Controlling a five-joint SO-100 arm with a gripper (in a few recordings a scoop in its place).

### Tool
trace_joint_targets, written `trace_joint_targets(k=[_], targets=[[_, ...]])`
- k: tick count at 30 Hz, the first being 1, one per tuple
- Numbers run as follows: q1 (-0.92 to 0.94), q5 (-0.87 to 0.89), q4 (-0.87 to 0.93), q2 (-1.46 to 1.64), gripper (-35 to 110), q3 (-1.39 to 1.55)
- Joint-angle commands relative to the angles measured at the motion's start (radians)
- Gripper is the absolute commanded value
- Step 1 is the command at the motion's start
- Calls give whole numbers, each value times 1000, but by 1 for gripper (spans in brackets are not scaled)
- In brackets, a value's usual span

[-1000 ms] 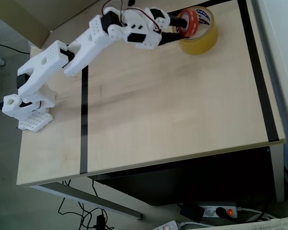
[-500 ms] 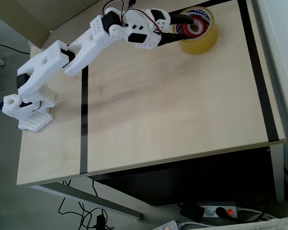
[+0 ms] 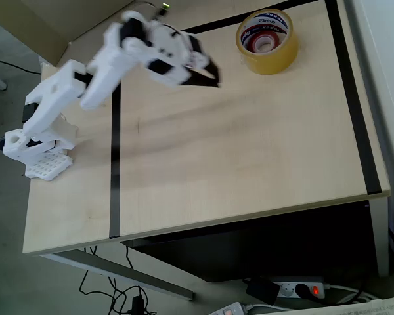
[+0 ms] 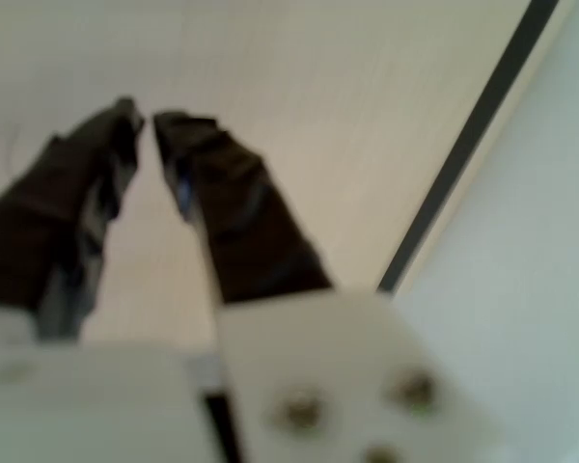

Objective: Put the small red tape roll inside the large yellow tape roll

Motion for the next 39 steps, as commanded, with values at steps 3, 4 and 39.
trace_joint_targets(k=[3, 4, 39], targets=[[11, 14, 74, 624, 0, 500], [14, 26, 74, 676, 0, 566], [-6, 245, -618, 2804, 0, 3208]])
